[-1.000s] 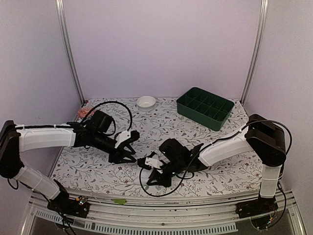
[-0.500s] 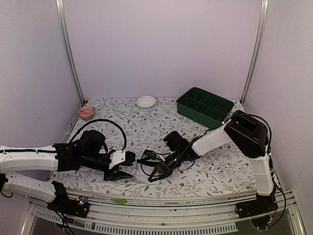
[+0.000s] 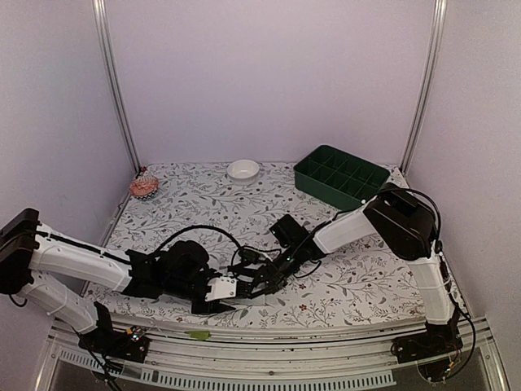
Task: Roll the underwear
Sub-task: Roll the underwear at the center of the board.
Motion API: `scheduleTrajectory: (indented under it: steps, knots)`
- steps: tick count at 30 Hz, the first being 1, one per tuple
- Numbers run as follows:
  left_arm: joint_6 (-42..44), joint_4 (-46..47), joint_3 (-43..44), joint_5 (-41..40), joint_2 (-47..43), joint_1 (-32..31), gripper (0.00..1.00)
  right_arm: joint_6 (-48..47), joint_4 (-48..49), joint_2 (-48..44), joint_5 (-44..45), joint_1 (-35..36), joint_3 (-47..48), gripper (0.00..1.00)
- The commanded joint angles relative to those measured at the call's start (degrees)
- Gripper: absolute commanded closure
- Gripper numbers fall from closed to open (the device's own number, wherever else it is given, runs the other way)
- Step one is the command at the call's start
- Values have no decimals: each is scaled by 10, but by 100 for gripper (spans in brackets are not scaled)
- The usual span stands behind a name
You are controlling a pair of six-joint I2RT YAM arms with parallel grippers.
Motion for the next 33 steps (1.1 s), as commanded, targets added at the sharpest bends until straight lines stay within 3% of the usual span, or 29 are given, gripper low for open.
scheduleTrajectory:
  steps: [1, 7, 11, 14, 18, 21, 26, 33]
  knots:
    - [31, 50, 21, -48, 45, -13, 53, -9, -46, 59, 37, 3, -13, 100]
    - [57, 44, 33, -92, 103, -18, 58, -25, -70, 64, 31, 3, 0, 100]
    - [64, 8, 45, -81, 125, -19, 82, -37, -81, 55, 37, 0, -1, 100]
    - [61, -19, 49, -46, 125, -17, 94, -39, -65, 9, 67, -11, -22, 88]
    - [63, -70, 70, 4, 132, -13, 100, -39, -24, -92, 139, -31, -56, 66]
    - [65, -119, 100, 53, 155, 6, 100, -51, -6, -166, 200, -40, -77, 56]
    - [43, -181, 163, 146, 196, 50, 100, -68, 19, -251, 272, -66, -168, 56]
    - [42, -295, 252, 260, 264, 96, 100, -103, 49, -368, 353, -51, -276, 56]
